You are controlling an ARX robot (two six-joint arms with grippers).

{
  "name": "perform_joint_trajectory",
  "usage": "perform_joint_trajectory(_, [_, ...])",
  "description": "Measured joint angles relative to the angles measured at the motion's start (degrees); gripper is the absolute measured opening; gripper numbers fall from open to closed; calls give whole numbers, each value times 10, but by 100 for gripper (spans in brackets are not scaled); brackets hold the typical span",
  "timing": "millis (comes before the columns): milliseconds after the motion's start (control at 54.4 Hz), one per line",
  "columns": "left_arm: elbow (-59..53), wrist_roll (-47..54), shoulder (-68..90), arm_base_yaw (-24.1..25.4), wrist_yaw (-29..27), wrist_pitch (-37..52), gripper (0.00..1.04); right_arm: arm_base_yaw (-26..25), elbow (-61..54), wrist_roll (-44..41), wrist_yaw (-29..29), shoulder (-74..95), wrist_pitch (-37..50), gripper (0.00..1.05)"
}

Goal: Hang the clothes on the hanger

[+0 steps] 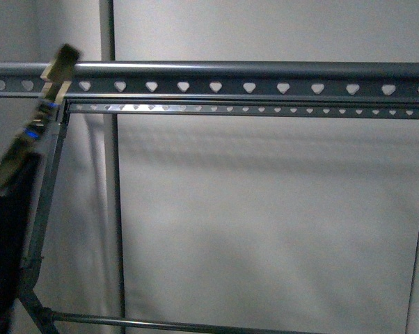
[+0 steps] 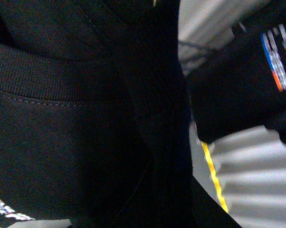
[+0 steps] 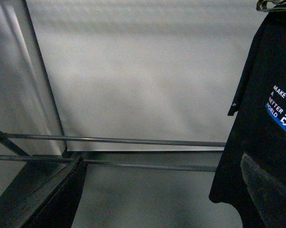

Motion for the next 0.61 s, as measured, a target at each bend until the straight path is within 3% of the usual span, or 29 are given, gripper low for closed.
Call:
perform_joint_trajectory(92, [40,98,35,-5,31,-26,4,0,0,0,0,0,0,97])
perform_joint_trajectory(257, [109,323,114,-23,66,12,4,0,0,0,0,0,0,97])
perform_joint_trajectory(478, [234,716,245,-59,66,-95,4,0,0,0,0,0,0,97])
perform_joint_trajectory(607, [304,787,306,-97,75,-44,4,0,0,0,0,0,0,97])
